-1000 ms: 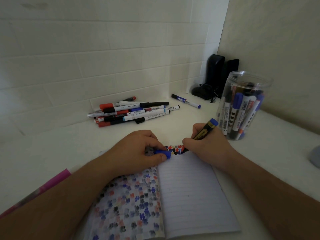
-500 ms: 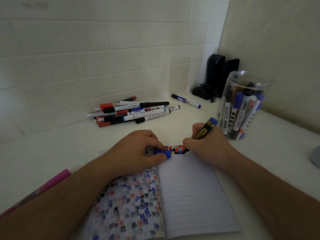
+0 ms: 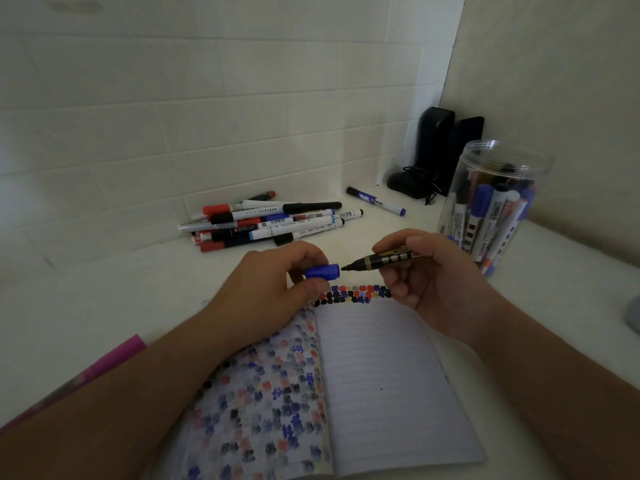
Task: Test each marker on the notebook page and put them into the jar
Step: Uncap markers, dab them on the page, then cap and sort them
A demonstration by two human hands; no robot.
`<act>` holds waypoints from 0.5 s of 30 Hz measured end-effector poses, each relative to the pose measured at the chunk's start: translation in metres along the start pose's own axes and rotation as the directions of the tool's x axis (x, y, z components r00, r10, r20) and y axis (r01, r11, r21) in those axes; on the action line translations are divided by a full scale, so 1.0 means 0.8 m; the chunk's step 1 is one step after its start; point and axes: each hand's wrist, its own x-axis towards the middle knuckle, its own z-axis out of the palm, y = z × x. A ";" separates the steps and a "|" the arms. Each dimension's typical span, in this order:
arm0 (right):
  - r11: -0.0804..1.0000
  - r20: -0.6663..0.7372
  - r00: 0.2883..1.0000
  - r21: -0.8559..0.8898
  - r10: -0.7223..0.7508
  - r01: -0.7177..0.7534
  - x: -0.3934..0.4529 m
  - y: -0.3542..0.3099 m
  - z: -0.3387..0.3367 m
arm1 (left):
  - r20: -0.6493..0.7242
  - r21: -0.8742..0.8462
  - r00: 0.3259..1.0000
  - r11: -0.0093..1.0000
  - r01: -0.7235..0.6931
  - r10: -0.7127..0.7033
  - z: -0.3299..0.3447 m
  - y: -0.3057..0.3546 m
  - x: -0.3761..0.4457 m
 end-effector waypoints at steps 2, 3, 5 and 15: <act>0.999 0.014 1.000 0.036 0.014 -0.014 0.000 0.000 0.000 | -0.002 -0.001 1.000 1.000 0.002 -0.002 -0.001 0.000 0.000; 0.999 0.019 1.000 0.043 0.025 -0.025 0.000 0.000 0.000 | -0.001 -0.004 1.000 1.000 0.003 -0.003 -0.001 0.000 0.000; 0.998 0.029 0.998 0.034 0.047 -0.048 -0.001 0.000 0.000 | 0.001 -0.006 1.000 1.000 0.001 -0.001 -0.001 0.001 0.000; 0.926 -0.008 1.000 -0.377 -0.017 0.013 -0.002 -0.006 0.006 | -0.081 -0.020 0.995 0.998 -0.063 0.061 -0.006 -0.001 -0.003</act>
